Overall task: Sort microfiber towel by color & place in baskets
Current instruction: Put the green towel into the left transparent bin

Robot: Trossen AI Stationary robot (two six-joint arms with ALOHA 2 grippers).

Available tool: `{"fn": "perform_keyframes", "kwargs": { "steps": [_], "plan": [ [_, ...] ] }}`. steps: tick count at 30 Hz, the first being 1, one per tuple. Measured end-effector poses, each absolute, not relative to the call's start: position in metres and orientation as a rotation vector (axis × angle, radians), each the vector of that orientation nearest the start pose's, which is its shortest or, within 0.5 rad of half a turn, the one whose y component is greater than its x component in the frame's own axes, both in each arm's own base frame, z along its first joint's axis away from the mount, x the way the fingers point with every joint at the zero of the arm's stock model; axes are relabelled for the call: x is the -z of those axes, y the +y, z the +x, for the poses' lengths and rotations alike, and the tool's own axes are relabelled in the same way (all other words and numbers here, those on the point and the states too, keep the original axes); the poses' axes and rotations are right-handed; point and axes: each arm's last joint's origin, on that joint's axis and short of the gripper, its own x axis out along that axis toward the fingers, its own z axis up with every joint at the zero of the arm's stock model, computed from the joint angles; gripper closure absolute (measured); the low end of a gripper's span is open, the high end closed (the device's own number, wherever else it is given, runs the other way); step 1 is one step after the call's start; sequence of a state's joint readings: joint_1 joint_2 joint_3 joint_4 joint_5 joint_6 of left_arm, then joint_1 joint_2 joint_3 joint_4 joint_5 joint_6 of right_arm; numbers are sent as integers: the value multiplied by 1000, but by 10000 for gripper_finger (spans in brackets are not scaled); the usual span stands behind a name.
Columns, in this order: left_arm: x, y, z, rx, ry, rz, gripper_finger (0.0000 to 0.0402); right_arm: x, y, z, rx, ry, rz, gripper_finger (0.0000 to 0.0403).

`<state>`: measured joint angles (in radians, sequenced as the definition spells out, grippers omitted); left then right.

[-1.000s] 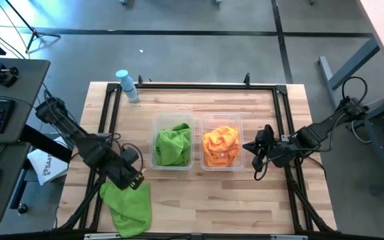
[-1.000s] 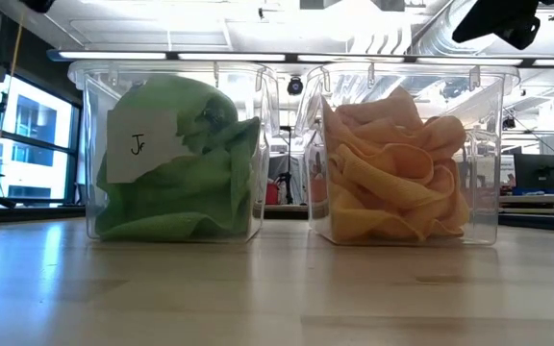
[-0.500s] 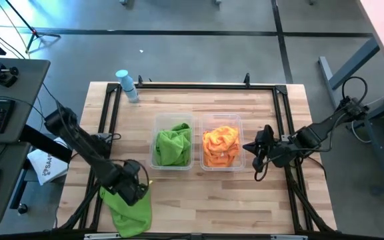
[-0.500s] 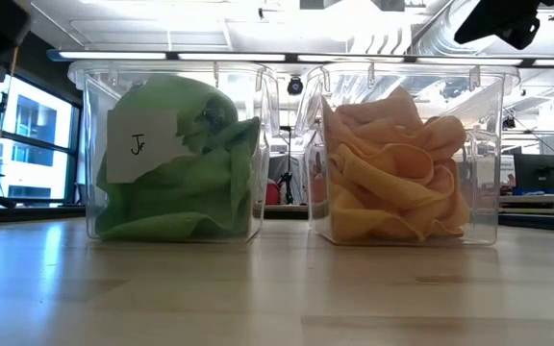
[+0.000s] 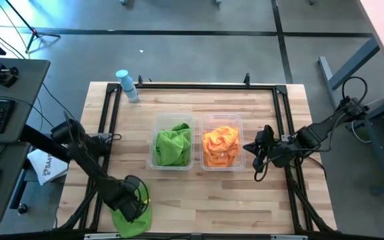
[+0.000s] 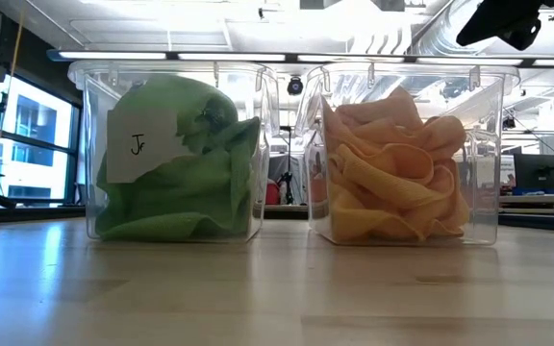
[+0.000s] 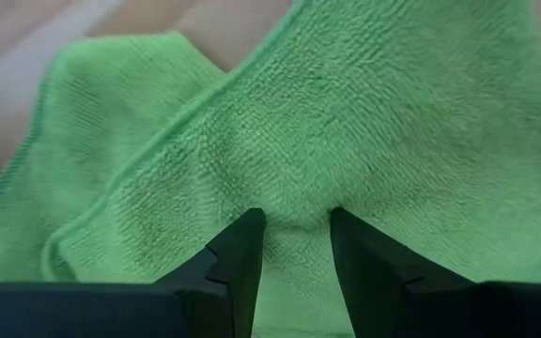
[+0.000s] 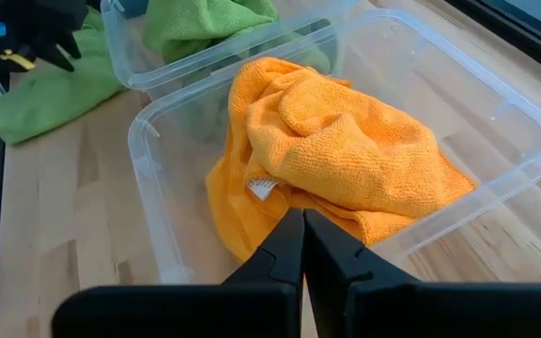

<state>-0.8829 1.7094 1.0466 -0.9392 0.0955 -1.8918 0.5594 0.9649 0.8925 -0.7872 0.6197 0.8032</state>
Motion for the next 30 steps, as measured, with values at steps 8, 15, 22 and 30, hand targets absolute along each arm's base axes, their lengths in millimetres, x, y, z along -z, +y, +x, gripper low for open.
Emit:
{"fn": "perform_keyframes", "kwargs": {
  "steps": [8,15,22,30],
  "plan": [
    [-142,-232,177,-836,1542,-722,284,-293,80,160,330,633,290,399],
    [-138,-234,182,-791,1545,-720,350,-293,80,160,330,633,289,399],
    [-159,-225,181,-762,1429,-734,394,-293,80,159,330,639,286,399],
    [-209,-207,169,-661,1326,-820,400,-293,80,159,333,646,280,399]
  ]
}}
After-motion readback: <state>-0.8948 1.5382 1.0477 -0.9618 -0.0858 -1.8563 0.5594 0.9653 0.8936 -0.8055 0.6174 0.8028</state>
